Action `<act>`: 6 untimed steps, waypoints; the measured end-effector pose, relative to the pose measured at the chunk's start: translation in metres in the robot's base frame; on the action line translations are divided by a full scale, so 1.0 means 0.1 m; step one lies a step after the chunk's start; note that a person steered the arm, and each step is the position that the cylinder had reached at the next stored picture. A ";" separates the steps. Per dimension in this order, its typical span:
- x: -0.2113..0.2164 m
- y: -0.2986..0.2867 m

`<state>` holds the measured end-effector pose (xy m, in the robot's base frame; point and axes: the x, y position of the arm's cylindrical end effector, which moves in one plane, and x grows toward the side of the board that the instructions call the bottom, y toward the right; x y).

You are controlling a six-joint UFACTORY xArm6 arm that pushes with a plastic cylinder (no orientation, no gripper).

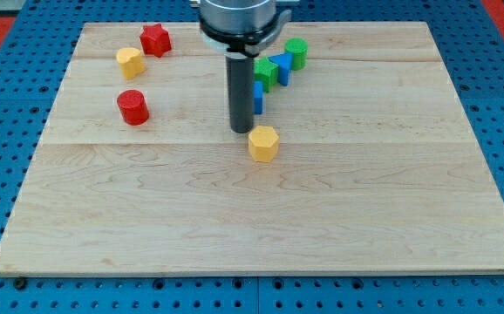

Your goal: Push the blue cube into the green star

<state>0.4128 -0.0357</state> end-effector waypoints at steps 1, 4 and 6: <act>-0.39 0.08; -0.32 0.04; 0.09 1.13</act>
